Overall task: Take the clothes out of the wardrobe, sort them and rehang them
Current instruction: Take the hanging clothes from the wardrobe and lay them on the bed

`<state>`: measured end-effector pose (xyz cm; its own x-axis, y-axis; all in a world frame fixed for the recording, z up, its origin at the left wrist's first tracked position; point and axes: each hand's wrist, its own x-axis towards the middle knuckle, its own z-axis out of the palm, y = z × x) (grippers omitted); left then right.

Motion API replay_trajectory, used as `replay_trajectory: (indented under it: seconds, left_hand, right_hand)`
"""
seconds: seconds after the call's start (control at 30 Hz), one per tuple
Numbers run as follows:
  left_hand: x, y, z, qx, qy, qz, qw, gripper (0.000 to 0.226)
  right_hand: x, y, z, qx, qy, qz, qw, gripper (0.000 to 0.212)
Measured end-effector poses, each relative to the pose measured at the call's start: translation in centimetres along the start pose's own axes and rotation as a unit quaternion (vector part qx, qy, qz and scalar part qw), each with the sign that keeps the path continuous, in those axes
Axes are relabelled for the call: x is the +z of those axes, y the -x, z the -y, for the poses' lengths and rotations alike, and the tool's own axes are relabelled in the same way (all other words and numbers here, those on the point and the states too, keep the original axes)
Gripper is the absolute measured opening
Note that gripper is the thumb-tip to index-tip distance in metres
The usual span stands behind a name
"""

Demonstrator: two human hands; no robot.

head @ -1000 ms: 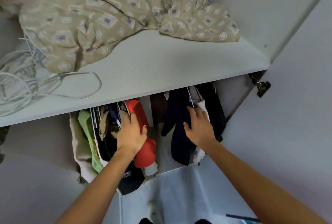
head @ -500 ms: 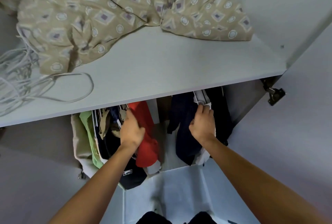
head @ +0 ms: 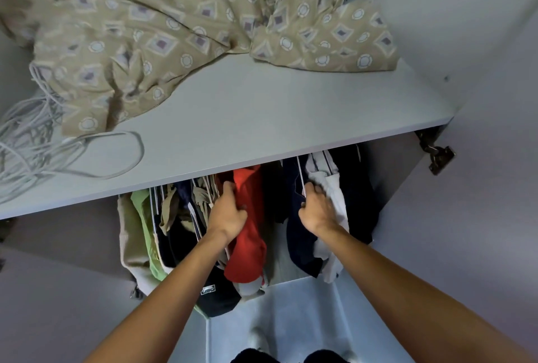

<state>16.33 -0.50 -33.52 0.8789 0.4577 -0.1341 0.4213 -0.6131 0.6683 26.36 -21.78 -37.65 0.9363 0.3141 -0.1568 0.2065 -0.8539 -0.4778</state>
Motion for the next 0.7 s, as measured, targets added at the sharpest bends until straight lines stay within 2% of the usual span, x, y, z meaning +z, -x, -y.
replay_trajectory:
  seconds: [0.1,0.23,0.27,0.4,0.5,0.7]
  left_hand:
    - [0.7,-0.9,-0.6,-0.043,0.067,0.003,0.997,0.031]
    - [1.6,-2.3,-0.9,-0.071,0.113,-0.025,0.991,0.013]
    - [1.8,-2.5,-0.9,-0.065,0.117,-0.028,0.991,0.017]
    - [2.6,-2.2,-1.2,-0.011,0.118,-0.059,0.991,0.030]
    - [2.6,-1.7,-1.7,0.030,0.105,-0.100,0.989,0.035]
    - [2.2,-1.1,-3.1,0.061,0.119,-0.121,0.984,0.036]
  right_hand:
    - [0.2,0.1,-0.1,0.009,-0.027,-0.007,1.000,0.036]
    - [0.1,-0.3,-0.1,0.029,-0.049,-0.027,0.998,0.013]
    - [0.2,-0.4,-0.1,0.028,-0.052,-0.035,0.998,0.013]
    - [-0.1,-0.3,0.6,0.009,-0.043,-0.107,0.993,0.032]
    - [-0.5,0.0,1.4,-0.011,-0.061,-0.159,0.985,0.032]
    - [-1.9,0.8,2.6,-0.040,-0.084,-0.175,0.980,0.029]
